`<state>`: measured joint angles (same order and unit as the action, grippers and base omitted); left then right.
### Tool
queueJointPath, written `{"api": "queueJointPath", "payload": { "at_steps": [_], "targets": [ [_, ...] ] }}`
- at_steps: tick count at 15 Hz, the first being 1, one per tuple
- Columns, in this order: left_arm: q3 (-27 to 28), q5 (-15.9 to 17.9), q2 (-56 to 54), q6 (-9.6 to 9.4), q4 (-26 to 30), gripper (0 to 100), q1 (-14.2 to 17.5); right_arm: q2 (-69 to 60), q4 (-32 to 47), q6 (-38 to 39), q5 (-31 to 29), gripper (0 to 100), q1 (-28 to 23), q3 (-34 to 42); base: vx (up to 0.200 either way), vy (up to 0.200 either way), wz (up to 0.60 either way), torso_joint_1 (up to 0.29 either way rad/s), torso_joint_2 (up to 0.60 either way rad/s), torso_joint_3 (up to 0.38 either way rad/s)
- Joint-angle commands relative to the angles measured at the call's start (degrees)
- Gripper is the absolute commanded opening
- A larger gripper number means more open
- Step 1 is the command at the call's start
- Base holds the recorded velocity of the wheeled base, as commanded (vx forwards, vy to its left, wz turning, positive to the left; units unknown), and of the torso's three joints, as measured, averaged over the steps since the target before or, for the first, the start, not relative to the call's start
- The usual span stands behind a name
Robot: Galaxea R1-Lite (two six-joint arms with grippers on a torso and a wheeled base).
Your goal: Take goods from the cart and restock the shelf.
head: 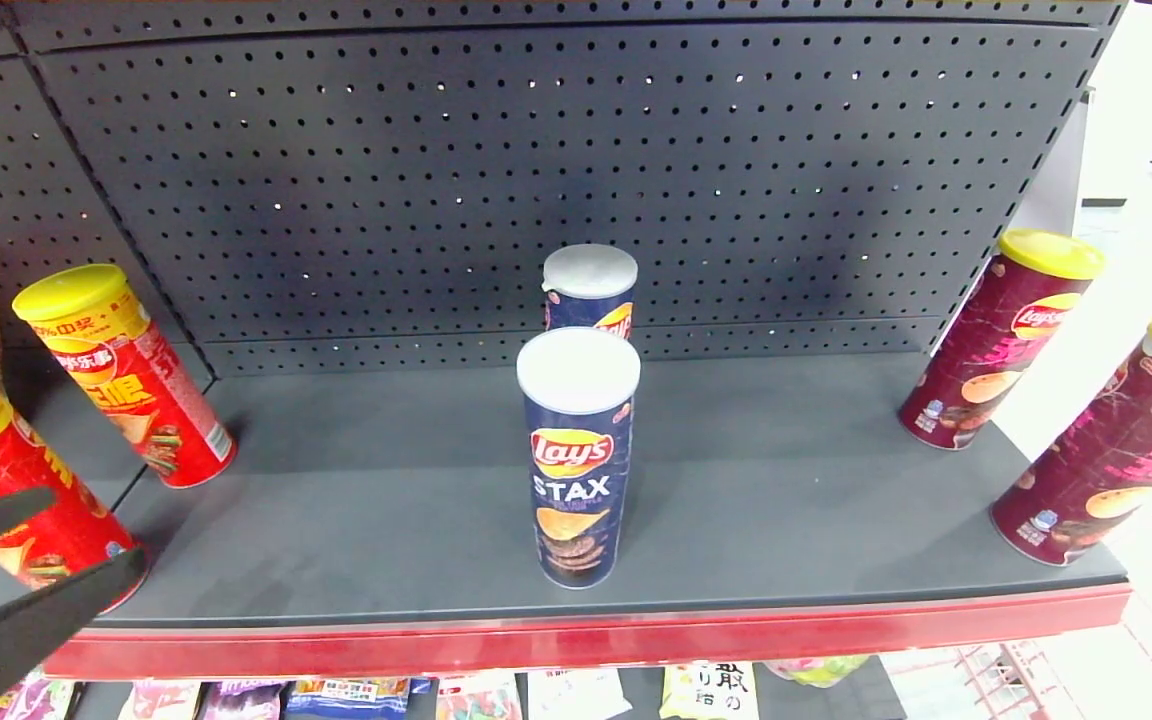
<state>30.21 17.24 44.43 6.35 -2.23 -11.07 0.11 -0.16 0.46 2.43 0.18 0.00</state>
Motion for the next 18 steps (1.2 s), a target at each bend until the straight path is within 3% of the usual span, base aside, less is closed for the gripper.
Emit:
{"api": "queueJointPath", "payload": {
  "at_steps": [1, 3, 9, 11, 14, 18],
  "targets": [
    [2.4, 3.3, 17.2, -4.42, -0.8, 100, -3.7, 0.0, 0.0, 0.0, 0.0, 100, 0.0, 0.0, 0.000, 0.000, 0.00, 0.000, 0.00, 0.000],
    [2.6, 3.3, 23.8, -6.88, -0.8, 100, -6.9, 0.0, 0.0, 0.0, 0.0, 100, 0.0, 0.0, 0.000, 0.000, 0.00, 0.000, 0.00, 0.000],
    [6.5, 2.9, 38.1, -7.05, -4.6, 100, -12.6, 0.0, 0.0, 0.0, 0.0, 100, 0.0, 0.0, 0.000, 0.000, 0.00, 0.000, 0.00, 0.000],
    [8.7, 2.5, 42.0, -7.41, -5.2, 100, -13.3, 0.0, 0.0, 0.0, 0.0, 100, 0.0, 0.0, 0.000, 0.000, 0.00, 0.000, 0.00, 0.000],
    [11.2, 0.1, 46.9, -11.71, -5.1, 100, -13.2, 0.0, 0.0, 0.0, 0.1, 100, 0.0, 0.0, 0.000, 0.000, 0.00, 0.000, 0.00, 0.000],
    [15.9, -0.5, 52.3, -13.29, -5.2, 100, -14.1, 0.0, 0.0, 0.0, 0.0, 100, 0.0, 0.0, 0.000, 0.000, 0.00, 0.000, 0.00, 0.000]
  ]
}}
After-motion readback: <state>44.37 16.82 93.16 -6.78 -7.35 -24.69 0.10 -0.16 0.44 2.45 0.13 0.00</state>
